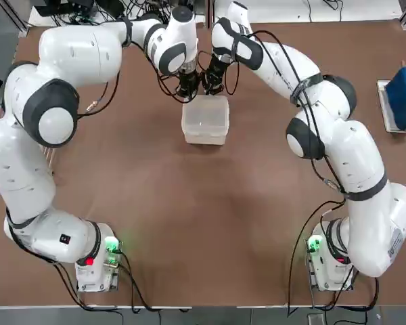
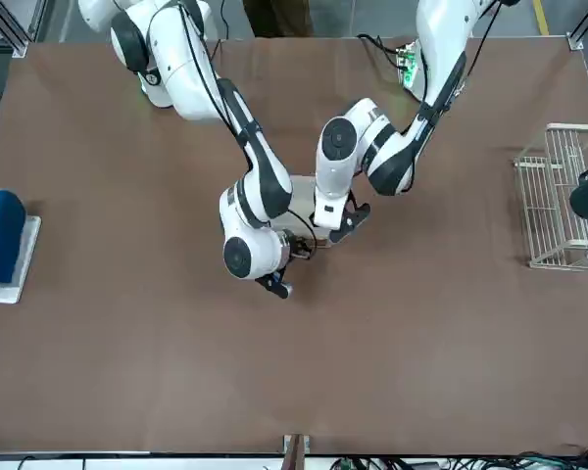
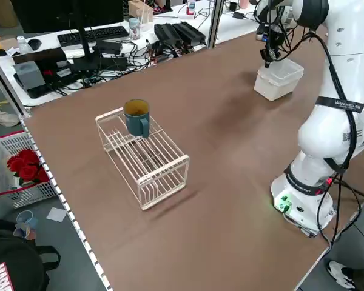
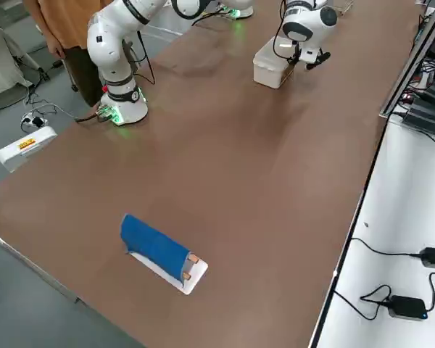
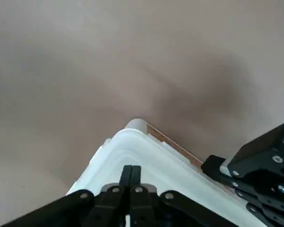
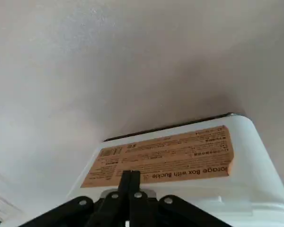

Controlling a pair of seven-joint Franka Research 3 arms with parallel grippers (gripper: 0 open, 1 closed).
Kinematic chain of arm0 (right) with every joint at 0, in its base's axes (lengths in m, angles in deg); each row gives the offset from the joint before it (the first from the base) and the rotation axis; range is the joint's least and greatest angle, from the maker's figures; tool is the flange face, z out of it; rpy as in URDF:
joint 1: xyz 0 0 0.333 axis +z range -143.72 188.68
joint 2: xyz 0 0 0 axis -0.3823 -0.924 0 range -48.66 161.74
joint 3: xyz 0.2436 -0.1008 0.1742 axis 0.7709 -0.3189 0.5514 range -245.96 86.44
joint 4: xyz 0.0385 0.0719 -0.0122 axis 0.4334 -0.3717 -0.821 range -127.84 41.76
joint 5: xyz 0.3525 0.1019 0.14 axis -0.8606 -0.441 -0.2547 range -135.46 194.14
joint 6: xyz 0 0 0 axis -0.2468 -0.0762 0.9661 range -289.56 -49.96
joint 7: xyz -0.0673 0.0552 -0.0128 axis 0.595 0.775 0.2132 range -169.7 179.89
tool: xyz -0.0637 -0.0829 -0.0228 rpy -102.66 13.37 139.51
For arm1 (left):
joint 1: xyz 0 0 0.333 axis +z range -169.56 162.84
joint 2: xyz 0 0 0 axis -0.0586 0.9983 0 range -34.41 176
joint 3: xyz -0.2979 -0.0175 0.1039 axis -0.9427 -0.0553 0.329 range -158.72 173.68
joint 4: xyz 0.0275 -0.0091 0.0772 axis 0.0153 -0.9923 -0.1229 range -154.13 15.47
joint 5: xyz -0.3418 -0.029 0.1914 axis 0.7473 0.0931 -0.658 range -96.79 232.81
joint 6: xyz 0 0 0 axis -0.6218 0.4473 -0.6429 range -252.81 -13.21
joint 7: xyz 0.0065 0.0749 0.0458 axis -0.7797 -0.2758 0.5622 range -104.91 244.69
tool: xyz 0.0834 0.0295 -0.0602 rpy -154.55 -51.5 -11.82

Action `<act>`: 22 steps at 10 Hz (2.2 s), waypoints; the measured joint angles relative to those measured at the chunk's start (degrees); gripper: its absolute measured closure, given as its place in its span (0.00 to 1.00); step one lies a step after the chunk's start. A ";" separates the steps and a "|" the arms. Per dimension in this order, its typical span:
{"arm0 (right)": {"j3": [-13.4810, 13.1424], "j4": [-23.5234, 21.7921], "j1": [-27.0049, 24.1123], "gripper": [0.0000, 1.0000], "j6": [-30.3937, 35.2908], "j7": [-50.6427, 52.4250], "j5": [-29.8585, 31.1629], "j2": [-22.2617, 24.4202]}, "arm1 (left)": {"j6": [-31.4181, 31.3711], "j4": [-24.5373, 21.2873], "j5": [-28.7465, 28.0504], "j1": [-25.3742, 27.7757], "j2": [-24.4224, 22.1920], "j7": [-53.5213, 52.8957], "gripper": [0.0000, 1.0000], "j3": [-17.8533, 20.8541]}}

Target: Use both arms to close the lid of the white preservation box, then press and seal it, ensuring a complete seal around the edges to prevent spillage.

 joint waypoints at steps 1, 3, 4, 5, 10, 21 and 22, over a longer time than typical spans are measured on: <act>-0.03 0.01 -0.02 0.98 -0.01 0.00 -0.01 0.01 | 0.07 -0.06 0.04 0.22 -0.06 0.00 0.99 -0.07; -0.35 0.04 -0.46 0.97 1.00 0.00 -0.05 0.45 | 0.87 -0.16 0.04 1.35 -0.87 -0.14 0.99 0.01; -0.63 0.04 -1.21 0.97 2.27 0.00 -0.05 1.41 | 1.13 -0.16 0.04 2.78 -1.52 -0.48 0.99 -0.40; -0.76 0.05 -2.21 0.96 3.04 0.00 -0.05 2.48 | 1.98 -0.16 0.05 4.98 -2.15 -0.98 0.99 -2.21; -6.65 0.51 -6.86 0.77 8.55 1.16 0.00 8.07 | 9.20 0.17 0.05 27.78 -7.34 -5.73 0.99 -20.18; -13.14 -1.67 -19.06 0.00 18.47 22.23 25.56 29.79 | 32.20 11.20 11.58 31.70 -21.35 -48.51 0.33 -1.91; -8.76 -1.80 -23.37 0.00 19.69 24.25 30.24 31.66 | 33.61 11.22 12.63 26.60 -23.18 -51.50 0.22 4.47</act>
